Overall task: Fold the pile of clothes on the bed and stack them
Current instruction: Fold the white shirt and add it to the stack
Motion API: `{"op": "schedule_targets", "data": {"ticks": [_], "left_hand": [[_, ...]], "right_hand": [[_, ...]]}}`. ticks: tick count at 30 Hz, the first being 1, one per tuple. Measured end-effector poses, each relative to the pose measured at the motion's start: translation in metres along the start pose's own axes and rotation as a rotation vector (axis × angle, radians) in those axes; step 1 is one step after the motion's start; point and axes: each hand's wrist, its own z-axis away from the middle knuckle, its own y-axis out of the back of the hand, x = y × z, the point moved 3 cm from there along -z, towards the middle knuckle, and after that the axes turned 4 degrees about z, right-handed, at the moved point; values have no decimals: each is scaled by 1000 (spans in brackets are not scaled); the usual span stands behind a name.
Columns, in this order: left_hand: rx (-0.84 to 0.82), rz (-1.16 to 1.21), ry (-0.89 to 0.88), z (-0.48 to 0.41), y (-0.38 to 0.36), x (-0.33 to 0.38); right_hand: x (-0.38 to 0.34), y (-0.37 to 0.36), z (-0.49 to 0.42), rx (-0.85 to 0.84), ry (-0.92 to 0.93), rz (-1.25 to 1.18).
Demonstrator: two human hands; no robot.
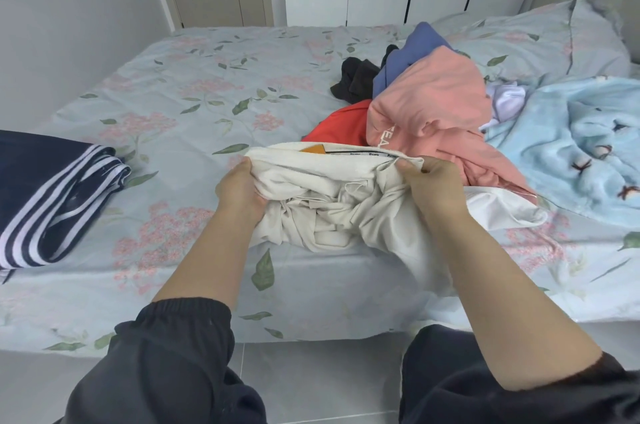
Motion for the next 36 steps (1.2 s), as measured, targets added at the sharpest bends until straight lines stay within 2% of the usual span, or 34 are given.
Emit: {"op": "schedule_targets", "data": {"ticks": [2,3,4,6,8,9,11,12,14,15,16,18,22,26,29,32,36], "left_hand": [[-87,-140,11,-1,-4,-4],[-133,-230,-3,0,-6,-6],[-194,-318,-19,3,-8,-7],[-403,-524,-77,11,-14,-11],[-617,-825,-163,21,-16,-19],[-671,-946,-210,25,-17,-23],[-662,-1029,-302,25,-18,-28],[-630,-1024,-341,23,-18,-29],[-587,-1068,-419,19,-18,-29],[-572,-1137,-457,15,-17,-30],[-568,-1212,-491,13,-15,-31],[-594,-1285,-554,12,-14,-34],[-531,-1199,-581,27,-8,-35],[-379,-943,-438,49,-12,-2],[-301,-744,-402,76,-28,51],[-303,-600,-433,113,-53,108],[-386,-489,-593,182,-97,192]], "right_hand": [[0,-3,2,-44,-164,-321],[4,-5,0,-53,-231,-392],[10,-7,-4,-70,-285,-388],[13,-7,-6,15,-428,-319],[16,-3,-5,76,-407,-235],[12,-4,-4,43,-339,-226],[9,-3,-4,-1,-277,-301],[6,-6,-3,-91,-218,-288],[5,-12,0,-272,-47,-65],[9,-15,-1,-327,37,122],[17,-18,-1,-345,87,295],[33,-22,3,-250,78,542],[35,-28,23,-78,34,444],[-10,-32,33,-80,85,262],[-72,-31,32,-150,199,181],[-151,-24,38,-183,310,90],[-255,1,53,-214,335,-98]]}}
